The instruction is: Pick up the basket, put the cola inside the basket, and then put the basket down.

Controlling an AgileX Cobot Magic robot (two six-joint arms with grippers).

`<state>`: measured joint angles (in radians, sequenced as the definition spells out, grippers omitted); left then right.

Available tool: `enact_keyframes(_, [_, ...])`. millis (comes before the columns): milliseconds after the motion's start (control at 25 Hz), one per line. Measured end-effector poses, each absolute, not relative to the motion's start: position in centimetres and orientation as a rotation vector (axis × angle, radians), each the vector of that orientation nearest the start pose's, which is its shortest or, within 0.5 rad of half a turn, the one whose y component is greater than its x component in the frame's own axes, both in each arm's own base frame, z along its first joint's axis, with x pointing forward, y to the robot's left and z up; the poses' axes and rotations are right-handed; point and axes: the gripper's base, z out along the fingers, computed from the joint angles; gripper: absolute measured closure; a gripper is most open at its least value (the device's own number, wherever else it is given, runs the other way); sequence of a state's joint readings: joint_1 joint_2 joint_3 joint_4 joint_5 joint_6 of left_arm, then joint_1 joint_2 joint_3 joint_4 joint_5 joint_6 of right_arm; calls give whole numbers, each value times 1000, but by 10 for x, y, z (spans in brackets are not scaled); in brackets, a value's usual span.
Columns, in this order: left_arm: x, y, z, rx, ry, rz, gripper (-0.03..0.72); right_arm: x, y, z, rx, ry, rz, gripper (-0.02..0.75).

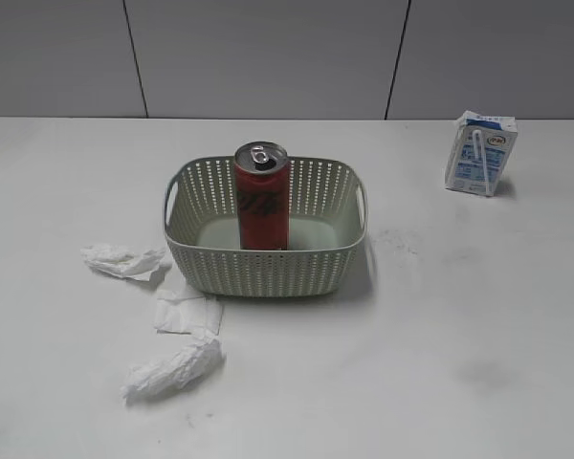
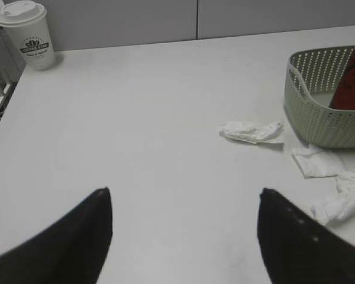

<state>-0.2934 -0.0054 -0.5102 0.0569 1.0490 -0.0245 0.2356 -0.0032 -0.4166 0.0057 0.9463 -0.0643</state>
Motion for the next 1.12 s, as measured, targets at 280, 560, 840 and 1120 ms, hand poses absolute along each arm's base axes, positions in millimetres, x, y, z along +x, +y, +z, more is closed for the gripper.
enact_keyframes(280, [-5, 6, 281, 187, 2008, -83, 111, 8, 2, 263, -300, 1990, 117, 147])
enact_keyframes(560, [-6, 5, 281, 0, 2016, 36, 113, 8, 2, 263, -300, 1990, 117, 147])
enact_keyframes(840, [-7, 4, 281, -48, 2016, 65, 113, 8, 2, 263, -301, 1989, 117, 147])
enact_keyframes(1120, [-7, 4, 281, -49, 2016, 66, 114, 8, 2, 263, -270, 1992, 98, 147])
